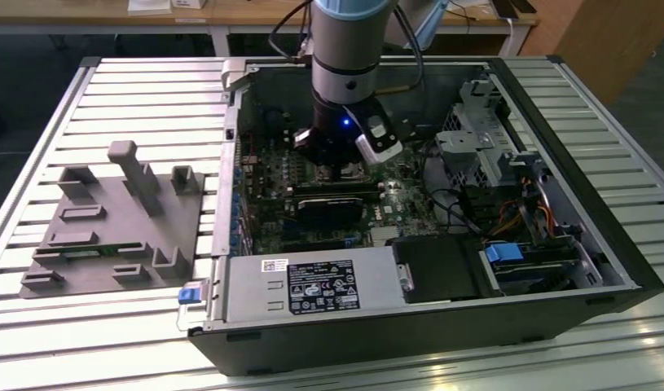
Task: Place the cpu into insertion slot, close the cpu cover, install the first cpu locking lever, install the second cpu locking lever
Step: 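Install the second cpu locking lever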
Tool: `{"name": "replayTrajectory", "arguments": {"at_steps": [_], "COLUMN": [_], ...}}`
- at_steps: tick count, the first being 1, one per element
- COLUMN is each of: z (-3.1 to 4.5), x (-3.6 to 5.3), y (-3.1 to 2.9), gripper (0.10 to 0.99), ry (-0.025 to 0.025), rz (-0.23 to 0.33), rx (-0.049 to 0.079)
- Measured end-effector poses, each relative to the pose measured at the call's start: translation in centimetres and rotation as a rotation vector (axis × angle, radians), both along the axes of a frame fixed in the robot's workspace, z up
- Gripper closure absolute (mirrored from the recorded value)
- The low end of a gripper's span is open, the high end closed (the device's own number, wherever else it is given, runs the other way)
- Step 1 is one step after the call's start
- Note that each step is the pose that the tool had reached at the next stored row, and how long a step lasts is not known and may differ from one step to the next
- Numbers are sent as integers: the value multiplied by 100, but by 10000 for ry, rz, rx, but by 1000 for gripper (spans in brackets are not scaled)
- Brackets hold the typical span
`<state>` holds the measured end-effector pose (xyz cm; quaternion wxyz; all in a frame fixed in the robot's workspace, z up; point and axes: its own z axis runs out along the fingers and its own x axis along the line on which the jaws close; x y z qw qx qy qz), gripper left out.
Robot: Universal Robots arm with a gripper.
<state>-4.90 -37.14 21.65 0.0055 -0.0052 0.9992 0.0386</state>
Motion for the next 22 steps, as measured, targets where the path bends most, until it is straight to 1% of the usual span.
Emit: {"name": "replayTrajectory", "arguments": {"at_steps": [2, 3, 7, 8, 9, 12, 17, 22], "z": [-1, -2, -2, -3, -4, -24, -80, -87], "x": [-10, -12, -32, -53, -66, -88, -95, -95], "y": [-20, -32, -78, -122, -128, -129, -130, -132], "gripper": [980, 980, 980, 980, 980, 980, 980, 980], "ry": [-2, -2, -1, -3, -2, -2, -1, -1], "rz": [-2, -2, -3, -2, -4, -3, -2, -2], "rx": [191, 250, 364, 480, 506, 520, 534, 566]}}
